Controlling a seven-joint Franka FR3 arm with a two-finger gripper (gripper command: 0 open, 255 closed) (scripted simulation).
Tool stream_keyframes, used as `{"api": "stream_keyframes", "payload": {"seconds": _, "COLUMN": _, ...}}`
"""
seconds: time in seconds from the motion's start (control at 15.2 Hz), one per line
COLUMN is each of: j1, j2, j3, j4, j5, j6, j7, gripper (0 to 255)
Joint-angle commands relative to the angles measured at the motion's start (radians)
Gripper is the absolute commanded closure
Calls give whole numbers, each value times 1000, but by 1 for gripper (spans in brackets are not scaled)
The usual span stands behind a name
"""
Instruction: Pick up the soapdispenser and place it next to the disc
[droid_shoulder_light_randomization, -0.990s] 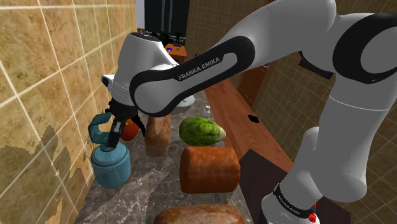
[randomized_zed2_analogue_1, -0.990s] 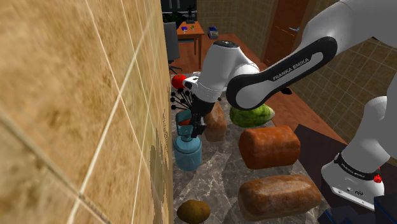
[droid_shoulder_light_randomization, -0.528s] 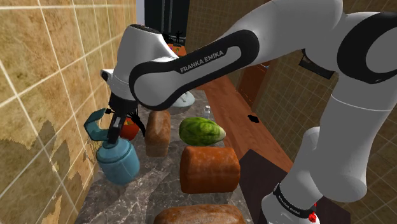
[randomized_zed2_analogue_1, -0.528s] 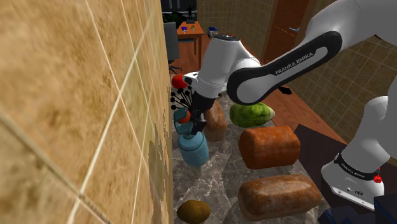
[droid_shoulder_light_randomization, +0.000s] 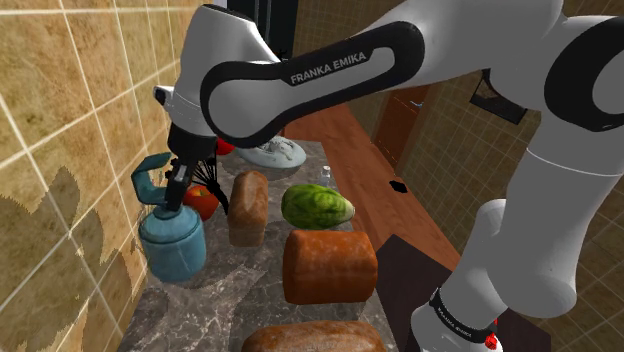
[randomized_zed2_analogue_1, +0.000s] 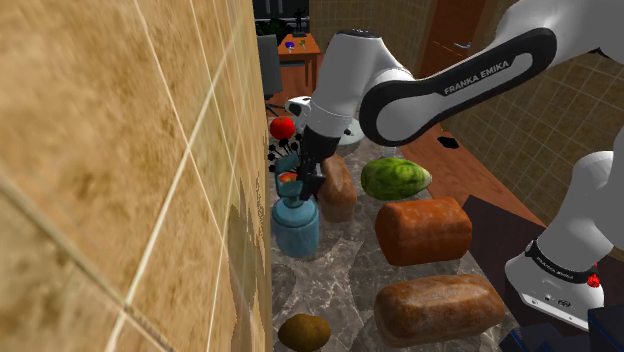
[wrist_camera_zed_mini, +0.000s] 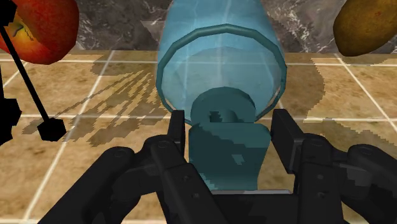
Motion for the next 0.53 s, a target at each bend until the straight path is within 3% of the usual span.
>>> {"api": "stream_keyframes", "payload": {"seconds": 0.0, "j1": -1, "j2": -10, "j3": 0, "j4": 18, "j5": 2, "j6": -27, "j7": -1, "gripper": 255}}
{"api": "stream_keyframes", "payload": {"seconds": 0.46, "j1": -3, "j2": -35, "j3": 0, "j4": 83, "j5": 6, "j6": -116, "j7": 2, "gripper": 255}}
